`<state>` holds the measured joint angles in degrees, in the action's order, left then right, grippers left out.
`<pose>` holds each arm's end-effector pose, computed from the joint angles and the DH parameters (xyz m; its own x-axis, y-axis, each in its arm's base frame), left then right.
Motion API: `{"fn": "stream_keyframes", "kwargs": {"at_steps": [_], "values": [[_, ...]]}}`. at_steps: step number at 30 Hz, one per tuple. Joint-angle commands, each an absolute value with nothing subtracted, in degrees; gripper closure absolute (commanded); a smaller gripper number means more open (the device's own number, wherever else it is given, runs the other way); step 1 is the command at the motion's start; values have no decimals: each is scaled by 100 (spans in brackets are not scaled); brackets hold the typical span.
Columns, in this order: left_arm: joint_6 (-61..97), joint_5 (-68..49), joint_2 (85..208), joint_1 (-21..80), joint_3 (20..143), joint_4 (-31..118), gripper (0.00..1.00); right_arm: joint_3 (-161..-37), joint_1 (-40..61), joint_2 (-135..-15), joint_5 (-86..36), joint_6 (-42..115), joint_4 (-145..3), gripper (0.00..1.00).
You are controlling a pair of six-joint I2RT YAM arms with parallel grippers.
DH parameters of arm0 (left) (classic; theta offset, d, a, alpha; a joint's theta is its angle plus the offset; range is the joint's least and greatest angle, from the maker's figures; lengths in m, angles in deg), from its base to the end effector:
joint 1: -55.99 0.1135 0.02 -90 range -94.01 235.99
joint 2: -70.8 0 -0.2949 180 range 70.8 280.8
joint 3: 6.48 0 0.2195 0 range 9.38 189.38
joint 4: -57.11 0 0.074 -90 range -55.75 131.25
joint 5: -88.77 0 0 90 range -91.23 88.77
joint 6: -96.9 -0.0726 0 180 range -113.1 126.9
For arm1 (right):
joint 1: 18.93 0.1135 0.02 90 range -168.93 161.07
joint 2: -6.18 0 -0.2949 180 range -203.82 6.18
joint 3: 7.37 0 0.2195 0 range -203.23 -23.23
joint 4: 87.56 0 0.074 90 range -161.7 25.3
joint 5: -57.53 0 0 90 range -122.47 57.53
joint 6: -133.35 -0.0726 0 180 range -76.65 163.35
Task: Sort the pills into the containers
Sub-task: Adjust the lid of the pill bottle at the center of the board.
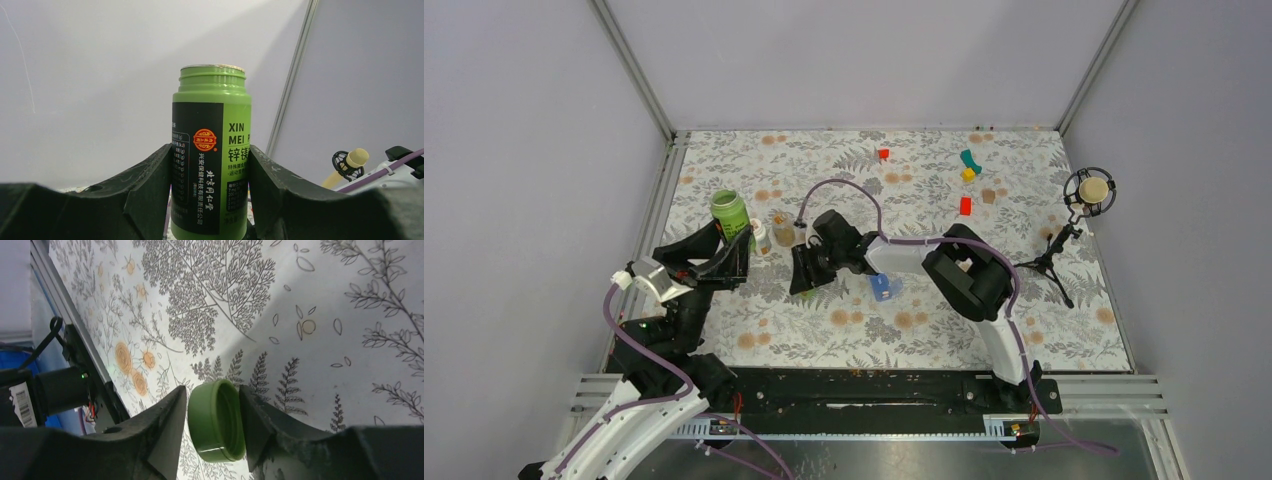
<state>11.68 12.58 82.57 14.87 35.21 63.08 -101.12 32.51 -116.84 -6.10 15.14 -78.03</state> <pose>0.0405 -0.0123 0.3679 0.3990 -0.4557 -0.7957 0.5280 0.8236 -0.2070 0.2743 0.3959 0.1663 -0.7774 -0.2957 -0.5552 -0.6229 0.4852 0.6137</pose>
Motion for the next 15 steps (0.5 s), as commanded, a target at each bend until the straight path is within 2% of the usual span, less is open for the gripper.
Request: {"fn": "stream_keyframes", "kwargs": {"at_steps": [1,5,9,12,15], "values": [[1173,1283,8298,1512,3747,6499,100,-9892,3293,-11491,-705,1841,-7122,44],[1204,1291,8338,1520,3727,6537,100,-10065,3275,-11452,-1511,1819,-6533,35],[1250,1290,8402,1517,3716,6561,100,-10225,3275,-11402,-2315,1945,-6191,31],[1253,1298,8424,1513,3703,6576,100,-10316,3275,-11406,-2551,2051,-6006,36],[1233,1292,8442,1512,3724,6574,100,-10304,3275,-11389,-2182,2124,-6021,44]]}}
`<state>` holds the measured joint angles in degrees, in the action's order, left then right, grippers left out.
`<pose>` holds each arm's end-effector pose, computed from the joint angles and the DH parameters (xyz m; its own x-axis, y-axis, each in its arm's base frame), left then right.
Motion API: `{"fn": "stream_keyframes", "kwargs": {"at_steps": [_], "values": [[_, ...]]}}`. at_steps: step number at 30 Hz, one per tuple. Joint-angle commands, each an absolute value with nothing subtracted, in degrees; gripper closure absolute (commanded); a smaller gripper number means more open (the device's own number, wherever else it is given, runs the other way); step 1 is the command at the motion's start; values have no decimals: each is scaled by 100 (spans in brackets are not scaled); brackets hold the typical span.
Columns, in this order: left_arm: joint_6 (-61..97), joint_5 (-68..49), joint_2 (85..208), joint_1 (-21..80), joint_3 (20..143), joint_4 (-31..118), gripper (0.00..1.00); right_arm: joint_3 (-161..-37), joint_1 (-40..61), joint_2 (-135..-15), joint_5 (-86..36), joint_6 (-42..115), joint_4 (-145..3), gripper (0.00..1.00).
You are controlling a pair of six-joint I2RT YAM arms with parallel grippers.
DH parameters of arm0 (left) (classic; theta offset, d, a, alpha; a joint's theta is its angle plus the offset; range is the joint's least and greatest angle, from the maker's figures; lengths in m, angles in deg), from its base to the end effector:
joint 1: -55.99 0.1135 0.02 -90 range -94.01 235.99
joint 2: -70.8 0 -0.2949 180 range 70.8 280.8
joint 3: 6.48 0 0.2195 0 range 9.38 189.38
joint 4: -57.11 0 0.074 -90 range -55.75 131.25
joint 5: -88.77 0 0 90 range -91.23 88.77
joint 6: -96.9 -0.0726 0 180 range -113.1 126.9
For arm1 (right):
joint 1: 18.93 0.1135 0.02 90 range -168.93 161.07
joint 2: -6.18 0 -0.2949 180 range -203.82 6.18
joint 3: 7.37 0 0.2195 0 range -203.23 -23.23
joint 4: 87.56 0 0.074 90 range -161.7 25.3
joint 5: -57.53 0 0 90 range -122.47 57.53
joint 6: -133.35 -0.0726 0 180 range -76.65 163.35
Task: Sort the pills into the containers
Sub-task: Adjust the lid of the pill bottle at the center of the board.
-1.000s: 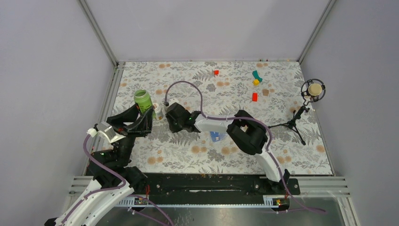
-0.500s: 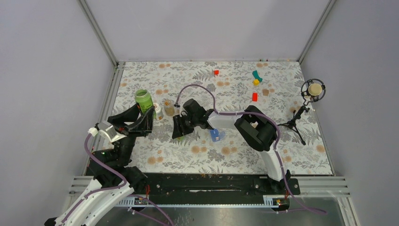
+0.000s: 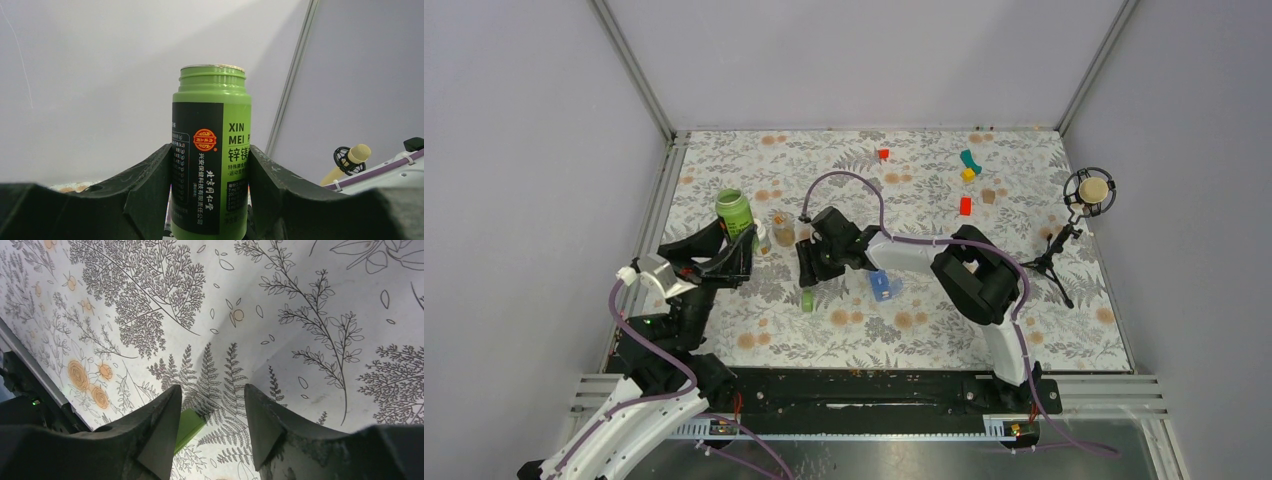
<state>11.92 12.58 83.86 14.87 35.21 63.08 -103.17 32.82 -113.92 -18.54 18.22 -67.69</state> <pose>0.0448 -0.0161 0.3674 0.3832 -0.4473 -0.8081 0.5262 0.8248 -0.2071 0.2782 0.3812 0.1776 -0.7596 -0.2978 -0.5781 -0.6037 0.6536 0.4565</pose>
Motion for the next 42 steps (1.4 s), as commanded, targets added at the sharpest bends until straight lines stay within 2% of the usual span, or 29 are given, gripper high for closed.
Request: {"fn": "stream_keyframes", "kwargs": {"at_steps": [1,4,10,16,22,25,29,36,42], "values": [[1233,1292,8452,1512,3732,6569,100,-10280,3273,-11370,-1987,2123,-6063,44],[1228,1295,8471,1512,3718,6585,100,-10170,3275,-11281,-1718,1878,-6159,38],[1226,1299,8485,1517,3699,6608,100,-10044,3376,-10983,-2154,1133,-6044,11],[1209,1303,8452,1512,3683,6595,100,-10380,3879,-10921,-3639,1089,-5286,7],[1209,1321,8370,1518,3646,6596,100,-10689,4315,-11022,-4514,741,-4652,18],[1208,1327,8338,1517,3637,6595,100,-10660,4438,-10981,-4562,641,-4646,24],[1208,1319,8307,1512,3628,6587,100,-10618,4444,-10952,-4411,563,-4656,39],[1222,1331,8283,1512,3610,6586,100,-10237,4434,-10685,-3878,835,-5203,58],[1218,1332,8299,1519,3629,6583,100,-9895,4240,-10692,-2251,1471,-6046,66]]}}
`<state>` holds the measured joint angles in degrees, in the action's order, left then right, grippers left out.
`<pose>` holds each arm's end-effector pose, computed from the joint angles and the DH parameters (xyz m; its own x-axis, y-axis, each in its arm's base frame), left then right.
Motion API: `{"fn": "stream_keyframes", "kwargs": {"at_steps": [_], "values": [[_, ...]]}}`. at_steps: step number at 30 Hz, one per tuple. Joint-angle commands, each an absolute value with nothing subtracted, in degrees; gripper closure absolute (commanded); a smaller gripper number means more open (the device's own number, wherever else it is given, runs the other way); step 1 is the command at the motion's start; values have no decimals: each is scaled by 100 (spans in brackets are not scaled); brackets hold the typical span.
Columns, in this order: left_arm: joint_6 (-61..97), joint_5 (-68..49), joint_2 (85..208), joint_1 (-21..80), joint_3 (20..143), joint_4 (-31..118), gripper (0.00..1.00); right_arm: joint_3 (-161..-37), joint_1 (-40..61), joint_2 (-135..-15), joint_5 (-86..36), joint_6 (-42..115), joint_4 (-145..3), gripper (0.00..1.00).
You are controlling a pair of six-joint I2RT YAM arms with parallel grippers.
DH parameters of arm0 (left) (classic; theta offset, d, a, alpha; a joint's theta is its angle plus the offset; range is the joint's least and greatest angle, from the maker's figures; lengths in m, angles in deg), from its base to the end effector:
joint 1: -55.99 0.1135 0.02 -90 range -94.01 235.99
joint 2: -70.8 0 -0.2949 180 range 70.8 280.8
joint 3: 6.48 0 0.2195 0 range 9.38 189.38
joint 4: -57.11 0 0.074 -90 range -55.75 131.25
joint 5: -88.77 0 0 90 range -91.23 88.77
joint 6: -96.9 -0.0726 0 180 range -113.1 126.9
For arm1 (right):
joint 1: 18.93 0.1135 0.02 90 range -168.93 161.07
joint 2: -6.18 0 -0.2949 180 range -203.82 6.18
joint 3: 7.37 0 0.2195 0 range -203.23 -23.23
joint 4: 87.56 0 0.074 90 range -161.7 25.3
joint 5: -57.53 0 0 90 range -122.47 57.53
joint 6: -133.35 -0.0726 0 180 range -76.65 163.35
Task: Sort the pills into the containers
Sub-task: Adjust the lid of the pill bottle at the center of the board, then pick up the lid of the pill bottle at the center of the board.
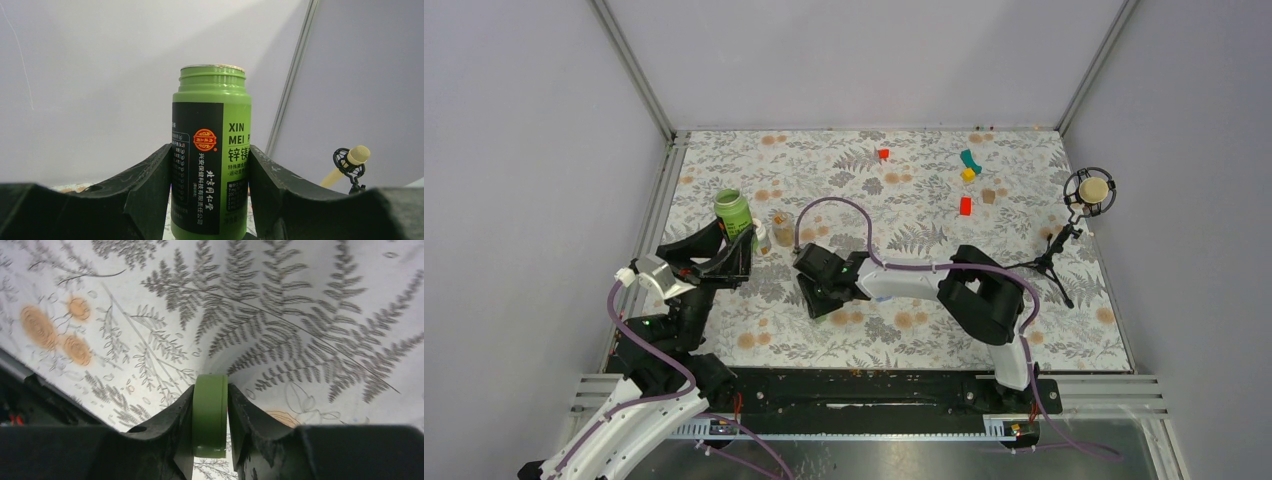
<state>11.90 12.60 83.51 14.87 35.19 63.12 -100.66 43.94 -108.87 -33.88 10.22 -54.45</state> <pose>0.0436 -0.0151 0.3675 0.3873 -0.4505 -0.8044 0.5268 0.8242 -0.2079 0.1991 0.3846 0.1794 -0.7950 -0.3535 -0.4929 -0.5358 0.7901 0.2976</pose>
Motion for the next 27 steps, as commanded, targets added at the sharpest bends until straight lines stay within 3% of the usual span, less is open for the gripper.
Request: {"fn": "stream_keyframes", "kwargs": {"at_steps": [1,9,15,21,27], "values": [[1209,1326,8293,1514,3636,6571,100,-9872,4201,-10717,-2005,1592,-6098,66],[1226,1315,8337,1513,3654,6573,100,-9943,3892,-11225,-582,2044,-6221,58],[1218,1307,8352,1515,3697,6521,100,-9961,3635,-11364,-1047,2160,-5998,45],[1226,1306,8383,1512,3698,6516,100,-10028,3488,-11358,-1324,2428,-5713,45],[1225,1308,8381,1518,3698,6516,100,-9961,3468,-11127,-1646,2620,-5678,26]]}}
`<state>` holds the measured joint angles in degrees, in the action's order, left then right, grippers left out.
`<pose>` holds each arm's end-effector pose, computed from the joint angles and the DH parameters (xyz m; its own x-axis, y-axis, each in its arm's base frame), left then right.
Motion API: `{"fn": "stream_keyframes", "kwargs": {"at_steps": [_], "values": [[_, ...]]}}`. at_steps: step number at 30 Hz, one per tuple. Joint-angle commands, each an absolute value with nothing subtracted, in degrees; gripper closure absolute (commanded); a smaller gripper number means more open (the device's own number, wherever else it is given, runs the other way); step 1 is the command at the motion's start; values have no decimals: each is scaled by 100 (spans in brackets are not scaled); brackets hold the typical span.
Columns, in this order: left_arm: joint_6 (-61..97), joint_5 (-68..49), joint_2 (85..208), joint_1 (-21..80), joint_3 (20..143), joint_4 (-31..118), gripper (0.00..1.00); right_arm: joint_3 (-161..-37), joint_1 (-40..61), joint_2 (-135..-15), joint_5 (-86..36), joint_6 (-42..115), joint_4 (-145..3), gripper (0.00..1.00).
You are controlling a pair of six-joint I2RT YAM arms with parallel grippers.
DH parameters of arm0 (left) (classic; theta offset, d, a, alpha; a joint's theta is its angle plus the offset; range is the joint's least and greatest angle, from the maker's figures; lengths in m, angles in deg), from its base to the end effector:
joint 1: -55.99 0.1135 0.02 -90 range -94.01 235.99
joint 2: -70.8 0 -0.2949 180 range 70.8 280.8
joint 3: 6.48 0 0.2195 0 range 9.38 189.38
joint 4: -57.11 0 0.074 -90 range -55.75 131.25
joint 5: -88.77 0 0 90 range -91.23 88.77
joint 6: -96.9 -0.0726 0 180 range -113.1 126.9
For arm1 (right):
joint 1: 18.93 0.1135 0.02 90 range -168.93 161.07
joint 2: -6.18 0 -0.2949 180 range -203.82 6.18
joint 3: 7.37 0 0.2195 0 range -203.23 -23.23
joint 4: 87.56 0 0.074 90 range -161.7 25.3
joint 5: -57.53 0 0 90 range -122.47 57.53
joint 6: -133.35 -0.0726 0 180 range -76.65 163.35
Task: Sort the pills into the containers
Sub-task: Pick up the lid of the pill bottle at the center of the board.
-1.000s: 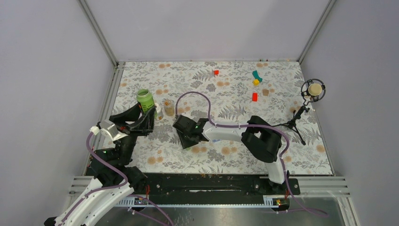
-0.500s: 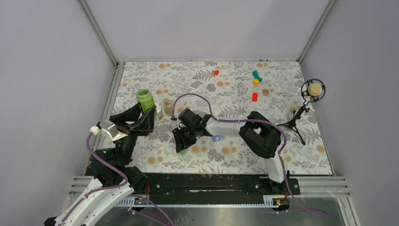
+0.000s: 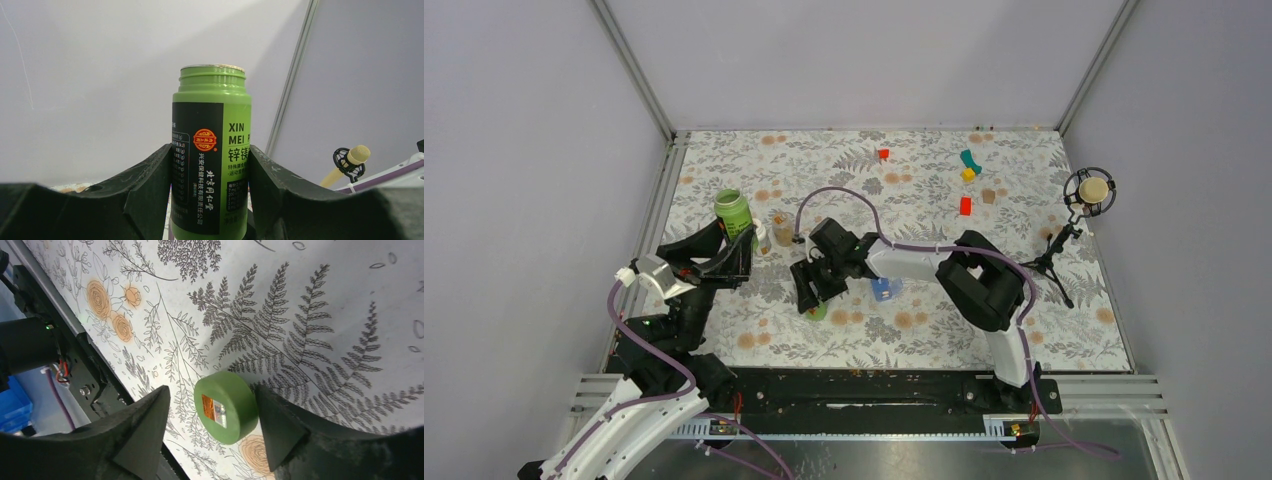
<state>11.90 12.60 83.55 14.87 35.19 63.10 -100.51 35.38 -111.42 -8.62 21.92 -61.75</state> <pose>0.0438 -0.0152 0.3674 0.3867 -0.4499 -0.8050 0.5266 0.8243 -0.2078 0.2365 0.3795 0.1760 -0.7441 -0.4632 -0.4814 -0.6679 0.5295 0.5230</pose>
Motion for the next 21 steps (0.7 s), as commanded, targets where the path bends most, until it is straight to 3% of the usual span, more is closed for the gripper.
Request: {"fn": "stream_keyframes", "kwargs": {"at_steps": [1,5,11,21], "values": [[1226,1307,8380,1513,3699,6516,100,-9949,3468,-11057,-1700,2674,-5675,23],[1224,1293,8400,1513,3698,6525,100,-9885,3481,-10773,-1953,2760,-5651,12],[1233,1280,8426,1513,3698,6576,100,-10007,3799,-10597,-2565,2930,-5292,5],[1262,1257,8458,1513,3698,6595,100,-10520,4505,-10986,-3442,3038,-4851,4]]}}
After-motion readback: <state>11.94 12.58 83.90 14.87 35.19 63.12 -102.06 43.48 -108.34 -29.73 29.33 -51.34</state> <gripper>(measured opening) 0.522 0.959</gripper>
